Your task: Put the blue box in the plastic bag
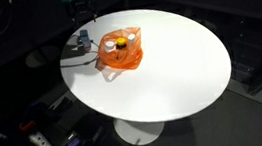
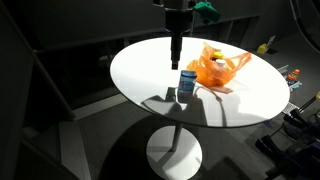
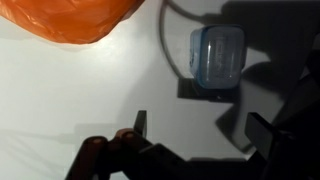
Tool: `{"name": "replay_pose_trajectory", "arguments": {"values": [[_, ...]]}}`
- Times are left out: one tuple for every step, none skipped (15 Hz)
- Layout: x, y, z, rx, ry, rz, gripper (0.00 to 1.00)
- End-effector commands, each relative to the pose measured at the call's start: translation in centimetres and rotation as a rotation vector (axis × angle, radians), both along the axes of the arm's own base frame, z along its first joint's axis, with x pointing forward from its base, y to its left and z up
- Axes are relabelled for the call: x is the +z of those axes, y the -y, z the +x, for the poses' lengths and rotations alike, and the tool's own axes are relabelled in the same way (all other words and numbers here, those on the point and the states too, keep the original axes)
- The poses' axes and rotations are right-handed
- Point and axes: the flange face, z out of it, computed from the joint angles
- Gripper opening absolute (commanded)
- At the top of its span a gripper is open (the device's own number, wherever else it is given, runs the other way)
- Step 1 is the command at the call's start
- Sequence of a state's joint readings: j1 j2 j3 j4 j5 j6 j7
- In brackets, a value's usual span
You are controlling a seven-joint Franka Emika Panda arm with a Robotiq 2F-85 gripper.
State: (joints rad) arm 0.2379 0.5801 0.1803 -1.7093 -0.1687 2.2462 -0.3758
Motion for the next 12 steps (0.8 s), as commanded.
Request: {"name": "replay_pose_trajectory", "arguments": {"values": [[-0.5, -0.05, -0.44, 0.003, 0.012, -0.034, 1.0], [-0.77, -0.01, -0.59, 0.0, 0.016, -0.038, 1.0], [-1.1, 0.09, -0.71, -0.007, 0.019, -0.046, 1.0], [-1.3, 0.17, -0.81, -0.011, 0.017, -0.051, 1.0], [-1.11, 0.4, -0.8, -0.015, 0.011, -0.043, 1.0], [-1.27, 0.11, -0.68, -0.002, -0.007, -0.034, 1.0], [-1.34, 0.17, -0.7, -0.003, -0.008, -0.035, 1.0], [-1.34, 0.18, -0.69, -0.003, -0.008, -0.035, 1.0], [-1.34, 0.18, -0.69, -0.004, -0.008, -0.035, 1.0], [-1.34, 0.18, -0.69, -0.004, -0.008, -0.035, 1.0], [-1.28, 0.16, -0.76, 0.002, -0.008, -0.04, 1.0], [-1.26, -0.06, -0.95, 0.009, -0.007, -0.03, 1.0]]}}
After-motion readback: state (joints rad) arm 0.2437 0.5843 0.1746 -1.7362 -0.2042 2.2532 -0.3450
